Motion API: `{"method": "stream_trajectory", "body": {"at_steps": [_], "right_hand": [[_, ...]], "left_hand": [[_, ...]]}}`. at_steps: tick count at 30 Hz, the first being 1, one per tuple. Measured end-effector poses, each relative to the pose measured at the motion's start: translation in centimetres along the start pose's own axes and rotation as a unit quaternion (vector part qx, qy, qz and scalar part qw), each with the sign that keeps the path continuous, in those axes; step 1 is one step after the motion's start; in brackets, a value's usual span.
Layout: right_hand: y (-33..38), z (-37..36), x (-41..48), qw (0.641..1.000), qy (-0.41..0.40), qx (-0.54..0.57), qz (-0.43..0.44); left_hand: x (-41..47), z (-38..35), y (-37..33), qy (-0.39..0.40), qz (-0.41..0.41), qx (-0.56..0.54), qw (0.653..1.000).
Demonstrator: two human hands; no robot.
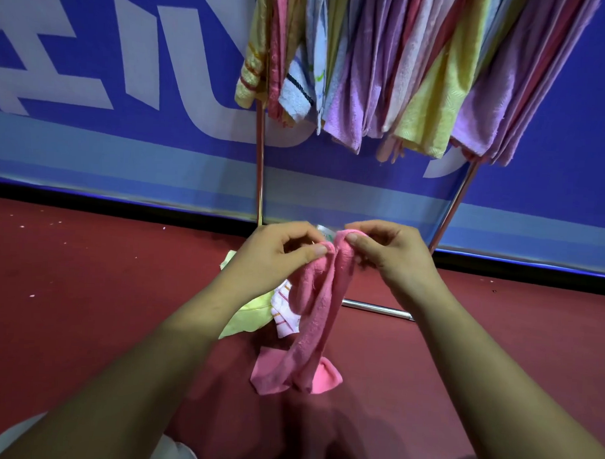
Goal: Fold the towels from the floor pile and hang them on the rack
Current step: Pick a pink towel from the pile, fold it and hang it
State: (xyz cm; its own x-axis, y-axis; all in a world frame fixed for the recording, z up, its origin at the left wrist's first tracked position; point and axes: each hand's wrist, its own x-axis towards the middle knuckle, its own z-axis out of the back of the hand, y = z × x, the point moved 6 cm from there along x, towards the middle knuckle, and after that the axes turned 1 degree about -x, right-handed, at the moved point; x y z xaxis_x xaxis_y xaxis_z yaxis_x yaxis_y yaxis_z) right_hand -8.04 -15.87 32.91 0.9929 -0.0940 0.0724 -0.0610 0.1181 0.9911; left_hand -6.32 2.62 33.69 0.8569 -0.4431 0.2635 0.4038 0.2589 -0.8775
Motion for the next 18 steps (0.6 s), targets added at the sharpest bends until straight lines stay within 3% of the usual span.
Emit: {"method": "stream_trajectory", "body": {"at_steps": [5,10,18], "right_hand": [[-0.8,-1.0,0.1,0.997,0.027,0.064,-0.030],[-0.3,-0.9,0.1,0.998,0.007,-0.048,0.026],[-0.1,-1.5,-0.1,0.998,0.024,-0.052,0.031]], "left_hand": [[0.0,-0.1,0.6,-0.035,0.015,-0.005,0.999],[0.0,-0.4,0.3,-0.026,0.008,0.008,1.000],[0.1,-0.1,0.7,-0.065,0.039,-0.007,0.997]]}}
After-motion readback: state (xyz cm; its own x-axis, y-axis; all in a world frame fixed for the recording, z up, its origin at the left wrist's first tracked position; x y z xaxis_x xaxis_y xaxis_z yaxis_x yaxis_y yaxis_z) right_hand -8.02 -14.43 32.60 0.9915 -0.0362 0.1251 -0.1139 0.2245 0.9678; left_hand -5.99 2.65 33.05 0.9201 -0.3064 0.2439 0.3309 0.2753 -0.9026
